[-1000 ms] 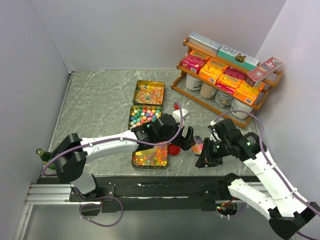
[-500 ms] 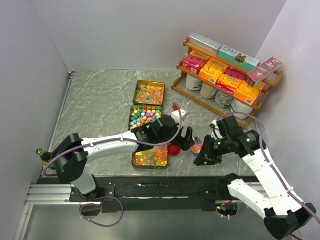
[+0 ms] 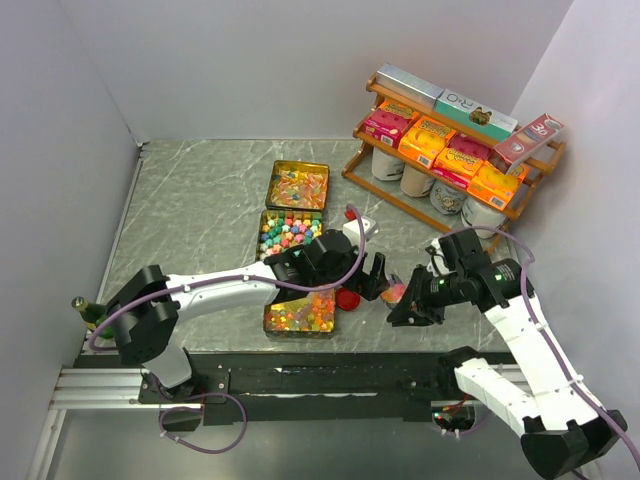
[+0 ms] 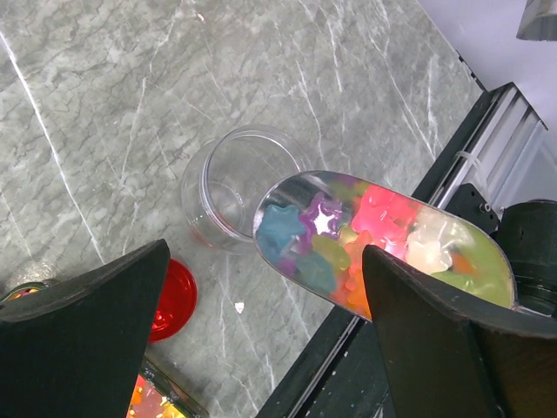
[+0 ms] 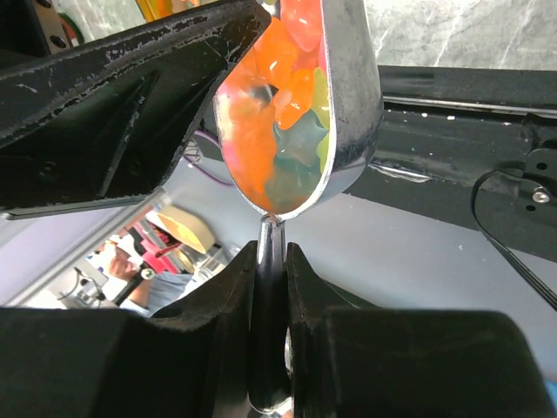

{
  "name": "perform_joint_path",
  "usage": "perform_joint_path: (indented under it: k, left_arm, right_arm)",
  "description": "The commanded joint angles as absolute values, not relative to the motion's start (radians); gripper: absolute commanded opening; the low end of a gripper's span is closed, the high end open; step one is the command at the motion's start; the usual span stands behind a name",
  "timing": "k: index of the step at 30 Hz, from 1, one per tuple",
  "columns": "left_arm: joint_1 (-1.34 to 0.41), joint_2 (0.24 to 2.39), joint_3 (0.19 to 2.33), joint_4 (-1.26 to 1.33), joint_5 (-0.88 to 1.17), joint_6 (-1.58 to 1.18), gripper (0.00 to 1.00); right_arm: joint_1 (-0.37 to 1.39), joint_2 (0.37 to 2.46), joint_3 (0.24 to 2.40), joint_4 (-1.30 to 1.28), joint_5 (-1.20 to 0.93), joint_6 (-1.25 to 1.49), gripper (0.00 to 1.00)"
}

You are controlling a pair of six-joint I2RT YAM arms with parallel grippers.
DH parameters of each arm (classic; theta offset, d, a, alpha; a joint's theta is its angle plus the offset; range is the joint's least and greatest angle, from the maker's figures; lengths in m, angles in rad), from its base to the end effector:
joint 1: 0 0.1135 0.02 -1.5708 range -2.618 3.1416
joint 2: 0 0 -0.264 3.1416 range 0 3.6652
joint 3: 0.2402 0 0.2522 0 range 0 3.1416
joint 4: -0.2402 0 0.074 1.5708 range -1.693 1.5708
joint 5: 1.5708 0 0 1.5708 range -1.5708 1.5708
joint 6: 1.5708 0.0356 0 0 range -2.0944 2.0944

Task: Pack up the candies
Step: Place the fake candies in the packing bottle.

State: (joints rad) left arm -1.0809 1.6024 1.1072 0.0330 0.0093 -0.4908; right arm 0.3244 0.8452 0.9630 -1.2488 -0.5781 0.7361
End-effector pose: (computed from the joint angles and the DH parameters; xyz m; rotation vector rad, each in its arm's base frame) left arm 0.1740 -0.3271 0.2649 0.6406 2.0862 -0.9629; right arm 0.1125 0.0584 0.3054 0.3995 2.8452 1.0595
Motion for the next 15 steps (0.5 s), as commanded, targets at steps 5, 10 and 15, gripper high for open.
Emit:
perform_joint_path:
  k: [5, 10, 15]
  left_arm:
    - [-1.094, 1.643, 1.100, -0.038, 0.029, -0.469, 0.99]
    - [-1.094, 1.647, 1.106, -0.038, 0.029, -0.466, 0.99]
    - [-1.094, 1.655, 1.118, -0.040, 0.025, -0.463, 0.99]
  right_arm:
    - [0.287, 0.851, 1.019, -1.062, -0.647, 0.758, 0.00]
    - [0.268, 0.854, 1.037, -1.049, -0.638, 0.798, 0.00]
    - [0.259, 0.873, 1.078, -1.045, -0.626, 0.807, 0.00]
